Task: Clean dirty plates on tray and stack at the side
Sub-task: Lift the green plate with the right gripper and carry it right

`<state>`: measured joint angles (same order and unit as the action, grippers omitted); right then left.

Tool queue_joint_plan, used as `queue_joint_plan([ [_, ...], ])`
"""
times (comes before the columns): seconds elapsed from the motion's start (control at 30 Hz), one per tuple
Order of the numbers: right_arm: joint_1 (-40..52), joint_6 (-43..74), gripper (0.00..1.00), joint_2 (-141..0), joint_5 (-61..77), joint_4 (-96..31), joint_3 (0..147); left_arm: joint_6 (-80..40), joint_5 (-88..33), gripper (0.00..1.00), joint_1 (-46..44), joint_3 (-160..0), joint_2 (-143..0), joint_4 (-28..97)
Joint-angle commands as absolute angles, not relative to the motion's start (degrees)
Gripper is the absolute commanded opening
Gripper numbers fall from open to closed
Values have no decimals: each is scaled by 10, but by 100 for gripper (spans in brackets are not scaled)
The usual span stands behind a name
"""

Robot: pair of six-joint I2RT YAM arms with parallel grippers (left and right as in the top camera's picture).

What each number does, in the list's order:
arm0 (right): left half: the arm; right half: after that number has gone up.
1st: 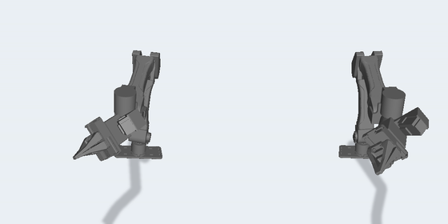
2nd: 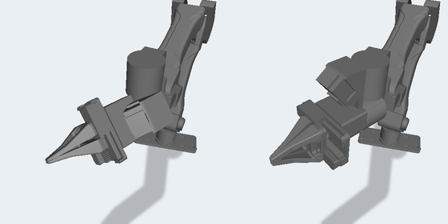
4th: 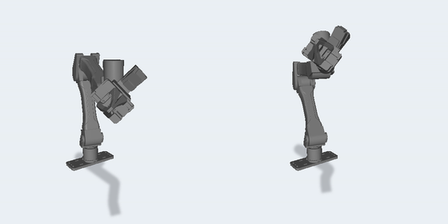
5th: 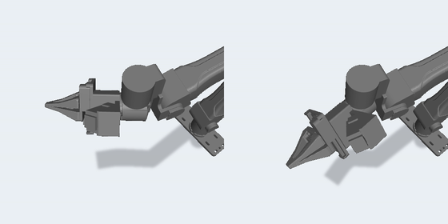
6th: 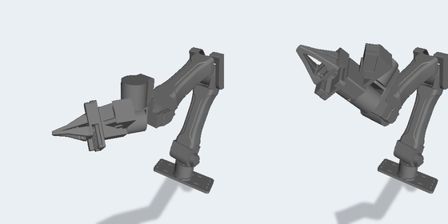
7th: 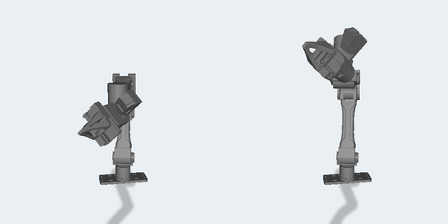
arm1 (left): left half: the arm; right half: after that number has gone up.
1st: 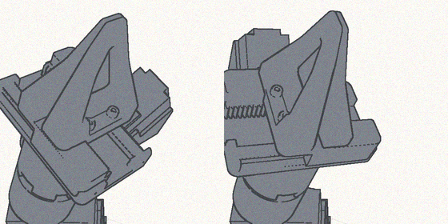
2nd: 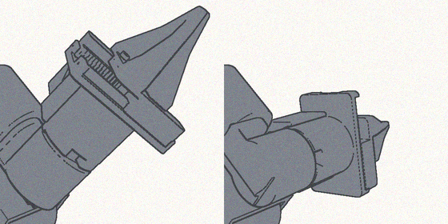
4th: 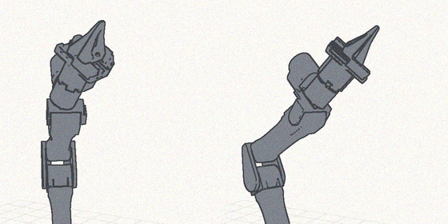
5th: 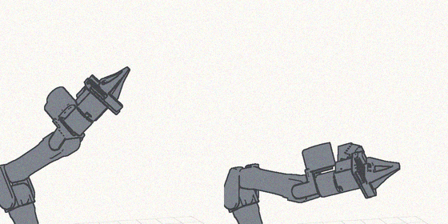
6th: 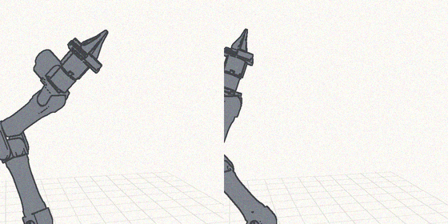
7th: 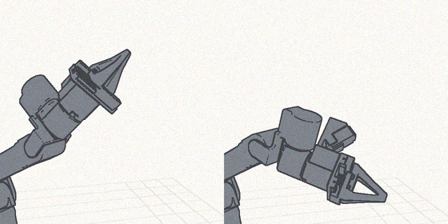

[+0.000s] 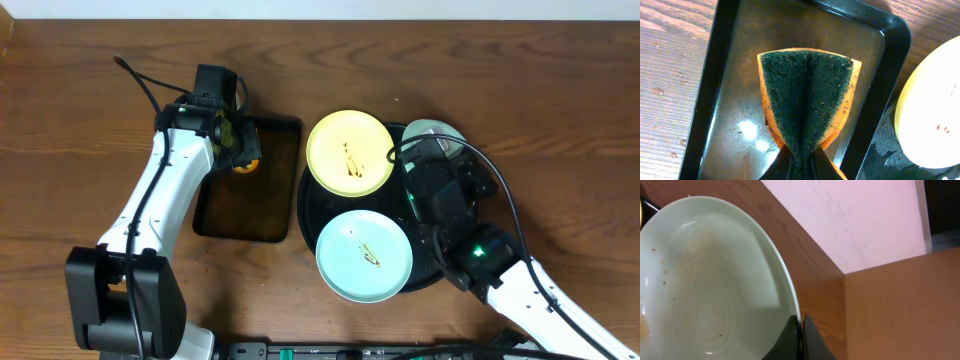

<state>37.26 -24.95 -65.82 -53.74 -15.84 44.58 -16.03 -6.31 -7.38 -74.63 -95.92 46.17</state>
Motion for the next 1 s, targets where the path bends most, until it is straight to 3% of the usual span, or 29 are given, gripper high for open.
queue_joint_plan([
  [0.0, 379, -246, 1, -651, -561, -156, 458, -150, -69, 8, -73, -745, -961, 462],
  [0.23, 298, -33, 1, -650, -508, -213, 458, -150, -69, 8, -73, -745, -961, 463],
  [0.73, -75, 81, 1, -667, -248, -206, 457, -151, -69, 8, -73, -745, -961, 467],
  [0.97, -190, 122, 1, -736, -171, -211, 457, -151, -69, 8, -73, -745, -961, 467],
])
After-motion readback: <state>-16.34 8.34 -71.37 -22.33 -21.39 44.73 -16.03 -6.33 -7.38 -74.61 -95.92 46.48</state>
